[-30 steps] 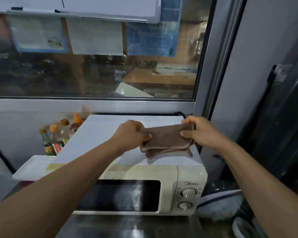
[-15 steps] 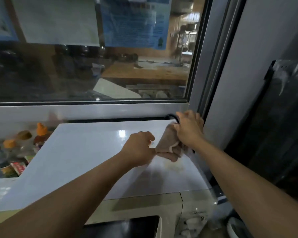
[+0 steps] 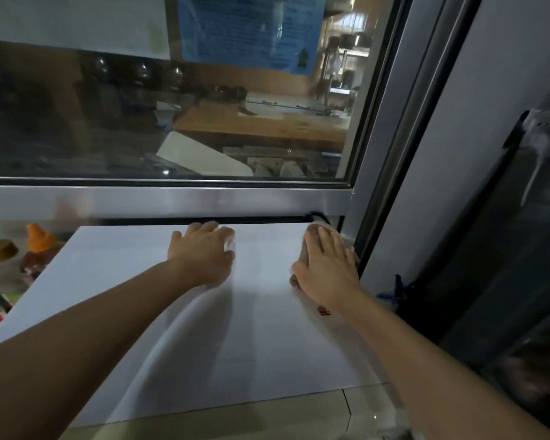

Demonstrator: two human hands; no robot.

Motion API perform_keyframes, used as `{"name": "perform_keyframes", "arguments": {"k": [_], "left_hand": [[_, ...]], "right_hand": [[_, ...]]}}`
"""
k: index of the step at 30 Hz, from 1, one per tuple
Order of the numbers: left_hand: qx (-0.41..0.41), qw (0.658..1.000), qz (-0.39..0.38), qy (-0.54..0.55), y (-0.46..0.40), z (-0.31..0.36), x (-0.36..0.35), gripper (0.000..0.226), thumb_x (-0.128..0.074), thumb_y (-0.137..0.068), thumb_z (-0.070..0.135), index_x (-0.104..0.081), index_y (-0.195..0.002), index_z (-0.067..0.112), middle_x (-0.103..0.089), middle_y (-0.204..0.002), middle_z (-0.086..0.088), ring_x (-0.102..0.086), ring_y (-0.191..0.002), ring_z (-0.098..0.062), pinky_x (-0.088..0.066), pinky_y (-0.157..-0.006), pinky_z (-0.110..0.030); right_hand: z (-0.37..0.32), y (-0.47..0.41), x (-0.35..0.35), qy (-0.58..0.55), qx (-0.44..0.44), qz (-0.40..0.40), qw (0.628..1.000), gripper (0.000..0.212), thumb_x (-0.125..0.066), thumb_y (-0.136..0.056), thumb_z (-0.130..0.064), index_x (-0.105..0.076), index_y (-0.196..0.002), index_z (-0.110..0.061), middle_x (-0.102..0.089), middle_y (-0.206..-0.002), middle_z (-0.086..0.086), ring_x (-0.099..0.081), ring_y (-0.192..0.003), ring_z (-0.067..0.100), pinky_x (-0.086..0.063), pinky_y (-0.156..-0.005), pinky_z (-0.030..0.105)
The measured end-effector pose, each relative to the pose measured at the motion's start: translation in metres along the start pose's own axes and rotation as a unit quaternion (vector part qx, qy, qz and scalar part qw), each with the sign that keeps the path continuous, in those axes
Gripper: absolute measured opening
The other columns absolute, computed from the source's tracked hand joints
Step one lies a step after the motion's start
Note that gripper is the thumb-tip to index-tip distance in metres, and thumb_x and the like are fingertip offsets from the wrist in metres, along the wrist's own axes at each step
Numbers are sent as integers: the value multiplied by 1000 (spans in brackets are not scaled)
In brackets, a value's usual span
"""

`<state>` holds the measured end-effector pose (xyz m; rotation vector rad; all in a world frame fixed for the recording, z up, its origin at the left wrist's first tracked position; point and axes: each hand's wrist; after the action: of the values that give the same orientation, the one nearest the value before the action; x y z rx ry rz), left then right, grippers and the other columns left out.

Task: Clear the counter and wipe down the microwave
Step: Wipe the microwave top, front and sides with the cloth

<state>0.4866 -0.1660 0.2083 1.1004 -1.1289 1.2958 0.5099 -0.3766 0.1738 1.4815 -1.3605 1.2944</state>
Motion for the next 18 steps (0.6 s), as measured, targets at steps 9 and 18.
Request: {"name": "perform_keyframes", "arguments": {"k": [9, 18], "left_hand": [[-10, 1000, 8, 14, -9, -12, -15, 42, -35, -97, 41, -39, -137, 29, -39, -146, 2, -34, -133, -26, -31, -105, -46], [-10, 1000, 19, -3, -6, -9, -17, 41, -31, -97, 39, -42, -134, 25, -42, -143, -2, -37, -131, -29, -34, -102, -46]], "right_hand": [[11, -66, 0, -94, -12, 36, 995, 37, -43, -93, -27, -47, -129, -18, -24, -148, 2, -26, -135, 26, -30, -106, 36], [40, 16, 13, -39, -46, -22, 998, 32, -25, -99, -33, -32, -127, -18, -44, -119, 14, -50, -95, 27, -47, -85, 42]]}}
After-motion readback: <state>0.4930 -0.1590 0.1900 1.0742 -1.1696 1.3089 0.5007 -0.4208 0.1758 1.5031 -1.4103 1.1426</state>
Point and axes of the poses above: each hand's wrist, its own y-axis away from the middle knuckle, its own x-axis out of the back of the hand, z = x × y
